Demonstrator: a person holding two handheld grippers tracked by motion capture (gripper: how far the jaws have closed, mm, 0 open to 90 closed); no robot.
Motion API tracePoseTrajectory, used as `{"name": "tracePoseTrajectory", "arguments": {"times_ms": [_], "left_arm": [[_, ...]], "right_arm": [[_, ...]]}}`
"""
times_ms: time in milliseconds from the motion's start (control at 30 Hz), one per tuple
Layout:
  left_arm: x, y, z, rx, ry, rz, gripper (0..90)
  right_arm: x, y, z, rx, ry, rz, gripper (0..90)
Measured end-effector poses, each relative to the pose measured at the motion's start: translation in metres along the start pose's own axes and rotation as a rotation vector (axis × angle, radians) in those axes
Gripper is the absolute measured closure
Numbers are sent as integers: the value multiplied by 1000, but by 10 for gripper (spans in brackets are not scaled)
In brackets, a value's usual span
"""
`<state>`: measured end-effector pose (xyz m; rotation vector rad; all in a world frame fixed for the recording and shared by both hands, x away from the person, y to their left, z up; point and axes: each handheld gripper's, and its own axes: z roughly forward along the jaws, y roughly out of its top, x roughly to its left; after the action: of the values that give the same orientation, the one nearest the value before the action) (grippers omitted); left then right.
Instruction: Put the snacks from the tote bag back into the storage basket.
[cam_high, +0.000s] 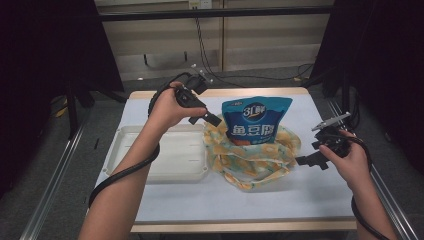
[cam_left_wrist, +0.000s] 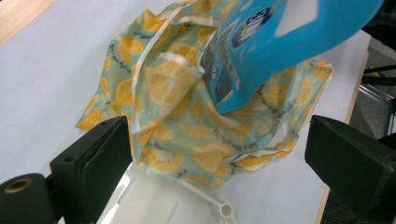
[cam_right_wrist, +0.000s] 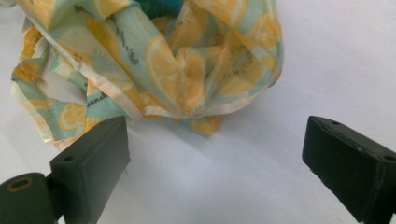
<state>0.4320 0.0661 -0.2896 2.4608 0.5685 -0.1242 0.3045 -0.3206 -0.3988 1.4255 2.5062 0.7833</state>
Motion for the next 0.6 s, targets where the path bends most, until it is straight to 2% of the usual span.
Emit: {"name": "tracePoseTrajectory", "arguments": {"times_ms": [67,167,233,267,367,400,467,533,600], "left_arm": [[-2,5,1,-13,-4,-5,70],[-3,12,2,-2,-15,13,69],[-6,16,4,-6,-17,1,68],[-7,18,3,7,-15,19,67],[-10,25,3,-7,-16,16,67],[-10,28,3,7,-14,35,67],[-11,32,3,8,-14,30,67],[-12,36,4,3,-11,32,68],[-12,40,5,19,-14,37,68]], "right_arm": [[0,0,1,4,2,-1,75],[-2,-1,1,1,4,-8,75],[-2,-1,0,-5,7,-6,75],[-2,-1,-1,-7,3,-3,75],[-1,-2,-2,-5,2,4,75],[-1,-2,-1,-3,5,2,75],[-1,-3,0,4,6,-15,75],[0,-4,0,4,11,-4,75],[1,-5,0,0,10,-10,75]]}}
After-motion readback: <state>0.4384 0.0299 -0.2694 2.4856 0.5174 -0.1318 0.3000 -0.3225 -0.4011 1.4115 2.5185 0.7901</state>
